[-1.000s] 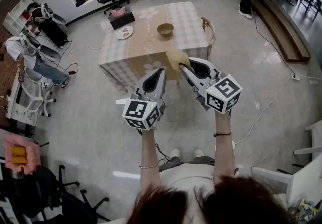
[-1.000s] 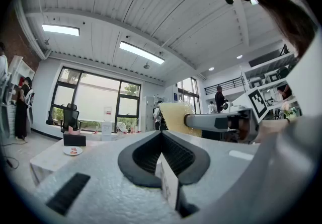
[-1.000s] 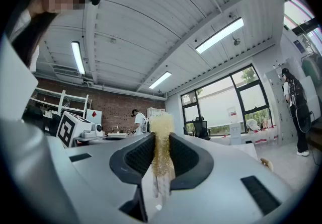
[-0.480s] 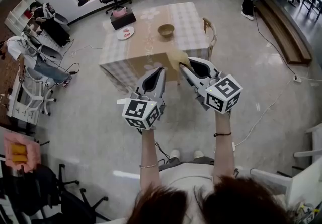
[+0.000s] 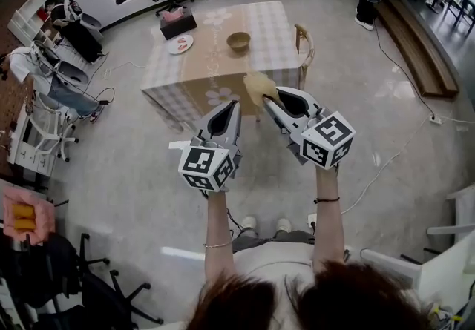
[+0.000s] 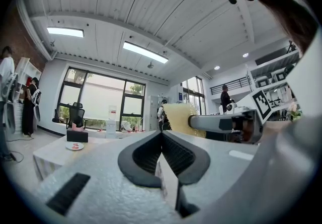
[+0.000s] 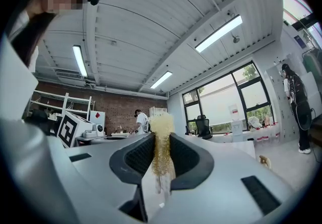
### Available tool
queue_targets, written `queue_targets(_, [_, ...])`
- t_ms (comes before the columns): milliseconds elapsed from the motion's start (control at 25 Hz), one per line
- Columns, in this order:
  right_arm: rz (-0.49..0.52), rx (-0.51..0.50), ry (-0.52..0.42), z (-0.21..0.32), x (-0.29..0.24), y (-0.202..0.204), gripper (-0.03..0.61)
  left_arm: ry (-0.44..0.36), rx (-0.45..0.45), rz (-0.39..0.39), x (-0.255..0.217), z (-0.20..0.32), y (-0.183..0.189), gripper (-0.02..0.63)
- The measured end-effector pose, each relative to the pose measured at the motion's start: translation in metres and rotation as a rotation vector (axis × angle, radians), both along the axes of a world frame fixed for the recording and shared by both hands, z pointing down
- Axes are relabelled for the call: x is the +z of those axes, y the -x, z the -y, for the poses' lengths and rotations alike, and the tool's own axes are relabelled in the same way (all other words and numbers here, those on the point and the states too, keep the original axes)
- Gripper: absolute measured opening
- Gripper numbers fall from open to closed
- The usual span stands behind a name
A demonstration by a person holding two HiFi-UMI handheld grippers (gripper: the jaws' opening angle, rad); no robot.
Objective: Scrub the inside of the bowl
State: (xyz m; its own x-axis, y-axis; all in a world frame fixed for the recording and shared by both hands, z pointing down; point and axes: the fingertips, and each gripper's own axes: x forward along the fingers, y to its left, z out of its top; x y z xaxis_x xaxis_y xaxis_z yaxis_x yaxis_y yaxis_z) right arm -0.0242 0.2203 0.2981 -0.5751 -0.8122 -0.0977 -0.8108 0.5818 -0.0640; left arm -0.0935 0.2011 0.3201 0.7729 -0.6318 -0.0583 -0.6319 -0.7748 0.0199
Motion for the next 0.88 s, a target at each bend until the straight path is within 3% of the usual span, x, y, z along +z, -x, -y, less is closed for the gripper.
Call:
queue_targets(400, [0.029, 0.0, 0.024, -0.019, 0.011, -0.022, 0.078, 0.027, -0.027, 0.029, 0.016, -0.033, -0.009, 0.011])
queue_targets(880, [0.026, -0.024, 0.062, 0.014, 0.031, -0.018, 0.078, 0.074, -0.046, 0.024, 0.036, 0.0, -0.008, 0.011])
